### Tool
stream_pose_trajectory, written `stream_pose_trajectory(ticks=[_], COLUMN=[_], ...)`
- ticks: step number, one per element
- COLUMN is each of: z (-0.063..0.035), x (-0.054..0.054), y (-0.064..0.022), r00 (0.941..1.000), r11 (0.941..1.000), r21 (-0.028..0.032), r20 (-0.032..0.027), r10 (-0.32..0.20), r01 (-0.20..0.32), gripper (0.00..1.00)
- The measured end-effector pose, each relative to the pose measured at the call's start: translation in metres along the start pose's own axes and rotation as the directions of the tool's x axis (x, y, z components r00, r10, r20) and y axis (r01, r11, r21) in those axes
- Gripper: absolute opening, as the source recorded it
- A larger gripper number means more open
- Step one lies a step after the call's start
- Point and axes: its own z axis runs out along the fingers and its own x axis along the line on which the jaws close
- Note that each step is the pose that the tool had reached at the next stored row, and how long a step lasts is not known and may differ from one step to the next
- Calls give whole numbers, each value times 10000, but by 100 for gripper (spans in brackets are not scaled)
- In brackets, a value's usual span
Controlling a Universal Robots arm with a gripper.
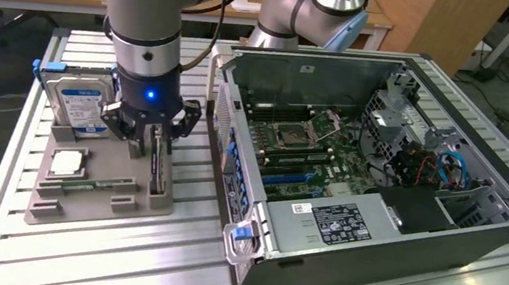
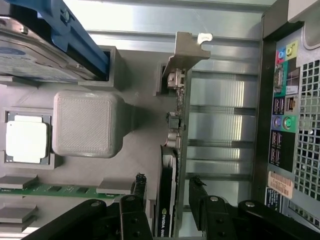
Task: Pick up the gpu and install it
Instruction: 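Pick up the gpu and move the gpu toward the slot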
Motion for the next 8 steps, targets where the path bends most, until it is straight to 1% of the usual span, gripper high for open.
stream_pose_trajectory(ticks=[3,8], z=[27,27], x=[1,2], y=[-1,-1], r00=[10000,10000], r11=[10000,10000], r21=[0,1], r20=[1,0], r10=[4,4], r01=[-4,-4], gripper=[47,47])
